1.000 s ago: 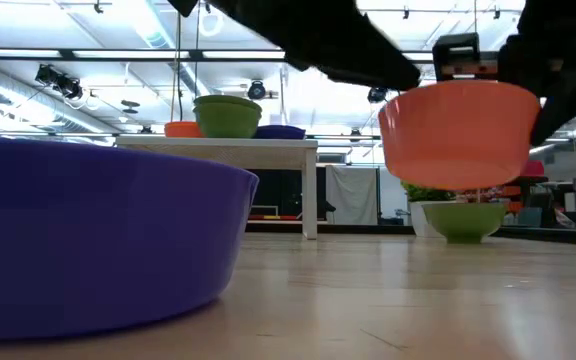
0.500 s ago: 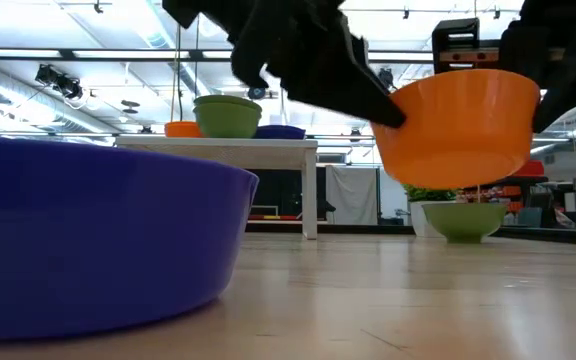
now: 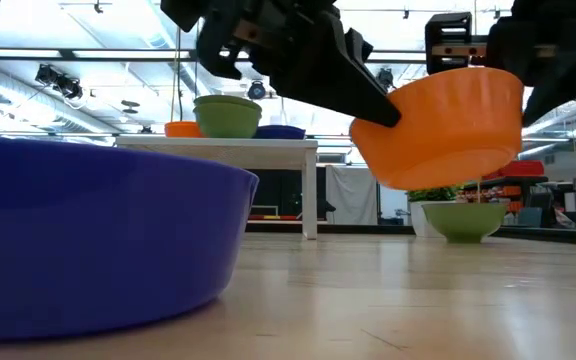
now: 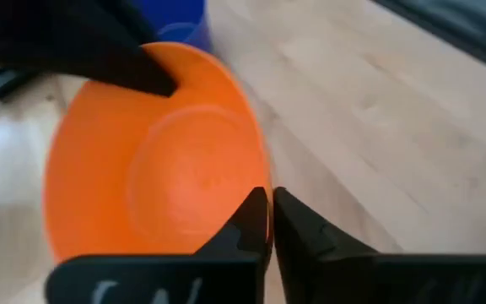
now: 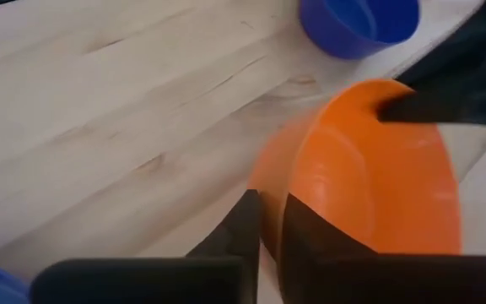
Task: Pick & Place Mini bowls
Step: Stack the orange bowl on top of the orange bowl on the shelf
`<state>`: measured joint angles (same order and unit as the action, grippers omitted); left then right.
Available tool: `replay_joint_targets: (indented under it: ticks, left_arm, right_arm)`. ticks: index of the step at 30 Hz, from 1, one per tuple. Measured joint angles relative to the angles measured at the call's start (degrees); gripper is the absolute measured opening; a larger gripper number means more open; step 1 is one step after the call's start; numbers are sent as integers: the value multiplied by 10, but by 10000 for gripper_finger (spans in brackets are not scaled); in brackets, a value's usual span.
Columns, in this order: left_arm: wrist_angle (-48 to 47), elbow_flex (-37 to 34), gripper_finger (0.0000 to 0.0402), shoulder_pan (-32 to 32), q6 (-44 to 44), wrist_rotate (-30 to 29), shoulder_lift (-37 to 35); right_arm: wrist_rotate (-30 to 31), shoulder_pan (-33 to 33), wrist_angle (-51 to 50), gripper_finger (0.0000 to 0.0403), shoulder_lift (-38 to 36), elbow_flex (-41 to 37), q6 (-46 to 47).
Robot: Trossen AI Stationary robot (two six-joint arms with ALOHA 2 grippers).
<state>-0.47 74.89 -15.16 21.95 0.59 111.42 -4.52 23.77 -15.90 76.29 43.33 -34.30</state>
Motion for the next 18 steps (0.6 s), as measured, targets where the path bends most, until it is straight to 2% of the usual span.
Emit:
replay_joint_targets:
  ticks: [5, 12, 15, 18]
  left_arm:
    - [0, 0, 8, 1, -10, 26, 1]
    - [-4, 2, 5, 2, -63, 17, 1]
    - [-21, 2, 5, -1, -81, 7, 0]
    - [-63, 6, 5, -5, -115, -31, -3]
  right_arm:
    - [12, -1, 24, 76, -2, 0, 7]
    - [70, 16, 38, 178, -65, 3, 38]
    - [87, 38, 38, 198, -110, 3, 94]
    - [90, 66, 14, 198, -143, 3, 156]
